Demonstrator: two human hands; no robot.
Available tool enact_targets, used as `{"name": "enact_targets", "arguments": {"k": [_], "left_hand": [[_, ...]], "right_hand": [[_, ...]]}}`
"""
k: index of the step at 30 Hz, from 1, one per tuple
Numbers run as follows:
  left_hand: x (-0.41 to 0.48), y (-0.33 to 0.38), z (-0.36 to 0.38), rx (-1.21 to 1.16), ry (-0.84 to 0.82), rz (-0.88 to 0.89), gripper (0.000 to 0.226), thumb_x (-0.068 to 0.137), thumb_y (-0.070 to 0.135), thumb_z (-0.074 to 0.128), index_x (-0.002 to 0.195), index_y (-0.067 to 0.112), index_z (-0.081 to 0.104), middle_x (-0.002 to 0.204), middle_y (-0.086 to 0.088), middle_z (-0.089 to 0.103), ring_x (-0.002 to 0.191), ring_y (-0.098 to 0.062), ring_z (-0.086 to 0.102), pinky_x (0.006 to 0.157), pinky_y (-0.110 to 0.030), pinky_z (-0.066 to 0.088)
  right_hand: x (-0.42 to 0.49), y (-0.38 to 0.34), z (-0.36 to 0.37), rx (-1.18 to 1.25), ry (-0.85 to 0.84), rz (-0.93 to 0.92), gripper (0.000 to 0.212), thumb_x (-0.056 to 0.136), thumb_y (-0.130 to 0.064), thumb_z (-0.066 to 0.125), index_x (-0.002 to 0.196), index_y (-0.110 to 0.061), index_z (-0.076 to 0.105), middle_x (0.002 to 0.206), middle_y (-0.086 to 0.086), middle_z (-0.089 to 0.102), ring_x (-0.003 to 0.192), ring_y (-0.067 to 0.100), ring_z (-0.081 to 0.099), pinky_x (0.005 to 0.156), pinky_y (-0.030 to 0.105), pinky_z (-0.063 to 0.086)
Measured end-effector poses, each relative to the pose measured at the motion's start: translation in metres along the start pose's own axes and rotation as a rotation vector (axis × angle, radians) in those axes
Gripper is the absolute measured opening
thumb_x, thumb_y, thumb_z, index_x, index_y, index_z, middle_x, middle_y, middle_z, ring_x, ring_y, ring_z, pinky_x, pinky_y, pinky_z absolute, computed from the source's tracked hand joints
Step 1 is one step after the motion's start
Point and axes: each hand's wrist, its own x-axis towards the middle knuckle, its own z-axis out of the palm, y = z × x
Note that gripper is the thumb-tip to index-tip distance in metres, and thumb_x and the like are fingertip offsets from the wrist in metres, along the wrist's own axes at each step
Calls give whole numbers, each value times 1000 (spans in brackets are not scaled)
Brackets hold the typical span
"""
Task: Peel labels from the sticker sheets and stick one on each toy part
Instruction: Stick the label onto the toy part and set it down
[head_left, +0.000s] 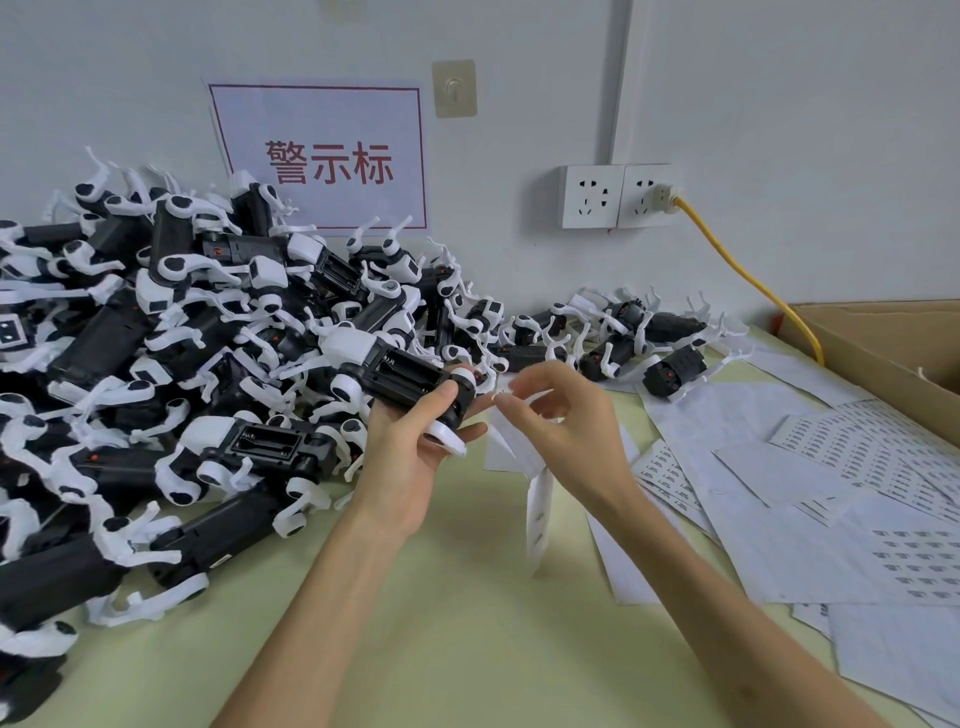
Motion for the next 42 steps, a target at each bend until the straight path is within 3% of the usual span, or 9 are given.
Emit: {"name": "enact_targets", "arguments": {"k": [3, 14, 24, 28, 30, 33, 37, 40, 42], "left_hand": [[1, -2, 0, 2, -19, 29, 47, 84, 16, 70, 126, -4, 62, 119, -15, 73, 106, -36, 73, 74, -31, 59], [2, -13, -2, 81, -36, 79, 28, 85, 14, 69, 112, 7, 69, 120, -14, 74, 111, -37, 71, 82, -36, 60], [1, -9, 4, 13, 6, -52, 61, 91, 35, 64, 136, -4, 55, 131, -23, 66, 117, -33, 69, 90, -37, 56], [3, -7, -1, -217, -29, -192, 65, 105, 48, 39, 139, -6, 53, 136, -31, 59, 120, -40, 61, 102, -44, 48], [4, -12, -2, -136, -72, -172, 66, 109, 51, 28, 140, -1, 56, 137, -26, 62, 127, -39, 61, 111, -53, 40], [4, -17, 0, -32, -143, -160, 72, 106, 59, 21, 132, 8, 65, 124, -18, 69, 119, -30, 67, 88, -41, 45], [2, -17, 2, 187, -162, -175, 58, 98, 60, 49, 125, 13, 69, 117, -9, 69, 106, -18, 64, 86, -35, 45], [2, -25, 2, 470, -185, -163, 31, 95, 36, 64, 123, 24, 69, 122, 9, 71, 103, -12, 68, 79, -27, 51], [1, -31, 2, 617, -200, -183, 21, 100, 13, 60, 113, 25, 72, 117, 7, 73, 103, -13, 69, 77, -26, 53]], "right_hand": [[1, 1, 0, 96, -36, 101, 16, 91, -27, 75, 77, -21, 73, 71, -18, 67, 63, 1, 55, 59, 10, 40], [0, 0, 4, 381, -7, 338, 14, 91, -16, 73, 77, -16, 74, 74, -11, 72, 67, 2, 62, 60, 8, 45], [-6, -8, 8, 316, 74, 102, 7, 93, -19, 68, 93, -18, 61, 82, -14, 70, 70, 7, 65, 66, 18, 47], [-7, -6, 9, 226, -72, 113, 62, 75, -37, 79, 128, -31, 46, 122, -12, 64, 115, 2, 61, 91, 25, 48], [-9, -2, 12, 150, -132, 111, 79, 74, -34, 87, 137, -35, 39, 127, -16, 62, 118, -2, 57, 95, 23, 43], [-9, 2, 15, 134, -130, 97, 78, 76, -23, 89, 135, -37, 40, 126, -10, 62, 109, 0, 61, 95, 21, 43], [-2, -3, 8, 336, -33, 128, 78, 66, -28, 87, 132, -29, 46, 121, -1, 67, 106, 11, 68, 88, 23, 54], [7, -5, -3, 517, 93, 214, 75, 65, -27, 85, 131, -30, 48, 115, -7, 71, 97, 8, 69, 76, 21, 54], [13, -3, -12, 637, 164, 282, 75, 67, -29, 83, 133, -28, 48, 118, 0, 72, 99, 12, 68, 87, 27, 51]]}}
